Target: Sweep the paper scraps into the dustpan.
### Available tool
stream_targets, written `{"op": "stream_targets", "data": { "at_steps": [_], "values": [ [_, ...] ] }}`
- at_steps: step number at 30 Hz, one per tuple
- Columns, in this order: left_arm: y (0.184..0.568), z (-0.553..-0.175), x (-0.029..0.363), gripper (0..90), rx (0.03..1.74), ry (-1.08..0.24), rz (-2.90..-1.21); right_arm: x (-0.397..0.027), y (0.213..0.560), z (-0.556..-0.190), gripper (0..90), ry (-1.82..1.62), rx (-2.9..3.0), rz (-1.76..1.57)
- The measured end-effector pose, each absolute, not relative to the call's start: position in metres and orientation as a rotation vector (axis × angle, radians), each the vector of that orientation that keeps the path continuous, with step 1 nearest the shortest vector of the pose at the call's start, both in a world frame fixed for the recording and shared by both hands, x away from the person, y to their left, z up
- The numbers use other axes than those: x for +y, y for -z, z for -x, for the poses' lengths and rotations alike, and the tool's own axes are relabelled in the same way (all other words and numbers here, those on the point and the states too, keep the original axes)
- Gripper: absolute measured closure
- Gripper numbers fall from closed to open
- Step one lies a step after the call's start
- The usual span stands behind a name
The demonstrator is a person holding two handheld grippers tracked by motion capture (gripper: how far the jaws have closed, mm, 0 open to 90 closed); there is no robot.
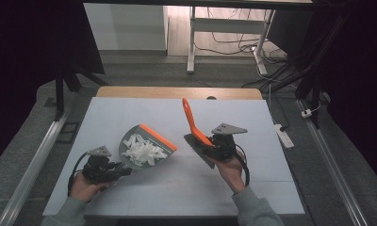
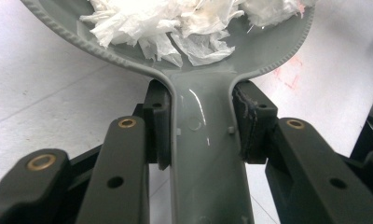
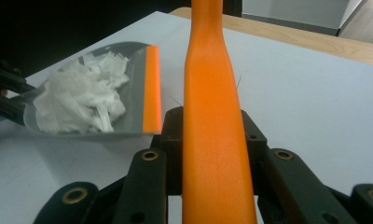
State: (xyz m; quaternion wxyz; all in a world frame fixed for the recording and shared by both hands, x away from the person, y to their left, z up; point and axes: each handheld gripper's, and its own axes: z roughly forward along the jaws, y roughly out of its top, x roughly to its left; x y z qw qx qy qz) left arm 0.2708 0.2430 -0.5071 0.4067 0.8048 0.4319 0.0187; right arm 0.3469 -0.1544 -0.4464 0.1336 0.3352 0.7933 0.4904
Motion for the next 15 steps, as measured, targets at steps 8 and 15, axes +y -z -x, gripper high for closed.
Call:
{"op": "stream_targets", "data": {
  "at_steps": [8, 15],
  "values": [
    [0.502, -0.269, 0.242, 61.6, 1.151, -0.086, -1.998, -0.176, 0.447, -0.346, 70.7, -1.414, 2.292, -0.988],
    [0.499, -0.266, 0.242, 61.6, 1.198, -0.112, -1.961, -0.196, 0.448, -0.345, 70.6, -1.429, 2.289, -1.01]
  ]
}}
